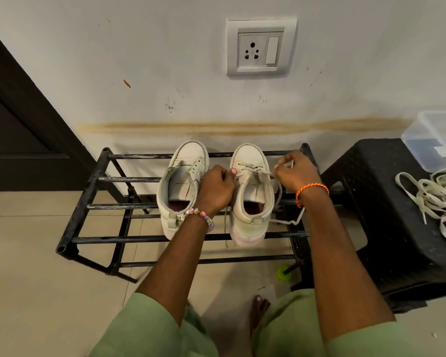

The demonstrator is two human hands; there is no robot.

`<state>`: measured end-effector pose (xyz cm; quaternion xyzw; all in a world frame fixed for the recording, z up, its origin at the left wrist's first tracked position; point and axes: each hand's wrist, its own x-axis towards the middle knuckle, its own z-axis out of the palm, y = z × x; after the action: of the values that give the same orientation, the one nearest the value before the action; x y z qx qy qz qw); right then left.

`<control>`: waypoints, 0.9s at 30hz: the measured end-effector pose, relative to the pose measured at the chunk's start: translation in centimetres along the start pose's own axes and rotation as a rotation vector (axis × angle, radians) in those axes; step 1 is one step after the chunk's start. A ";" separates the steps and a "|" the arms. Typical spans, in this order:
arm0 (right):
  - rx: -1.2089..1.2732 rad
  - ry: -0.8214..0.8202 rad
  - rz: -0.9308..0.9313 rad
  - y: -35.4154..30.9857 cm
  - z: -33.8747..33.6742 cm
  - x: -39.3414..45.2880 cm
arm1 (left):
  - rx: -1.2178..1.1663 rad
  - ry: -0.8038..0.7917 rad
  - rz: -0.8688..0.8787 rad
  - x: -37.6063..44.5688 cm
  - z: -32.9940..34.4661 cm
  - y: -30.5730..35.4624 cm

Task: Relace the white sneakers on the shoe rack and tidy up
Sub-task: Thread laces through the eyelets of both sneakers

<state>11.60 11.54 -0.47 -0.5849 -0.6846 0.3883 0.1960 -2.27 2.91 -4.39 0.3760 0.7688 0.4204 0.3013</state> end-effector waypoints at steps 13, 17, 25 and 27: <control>-0.110 0.070 -0.058 -0.7 0.3 -0.8 | 0.234 -0.162 0.085 -3.2 -2.0 4.6; -0.177 0.025 -0.212 -1.5 0.5 -1.8 | 0.216 -0.070 0.112 -3.7 -1.6 4.1; -0.062 -0.049 -0.194 -2.5 0.1 -2.1 | 0.078 -0.222 0.037 -2.2 -2.4 3.6; 0.040 0.028 -0.167 -2.5 -0.1 -2.0 | -0.027 -0.236 -0.016 -2.1 -2.8 3.1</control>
<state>10.53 9.59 1.92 -0.5273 -0.7201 0.3760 0.2490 -2.33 1.16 -0.09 0.4125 0.7253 0.3813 0.3981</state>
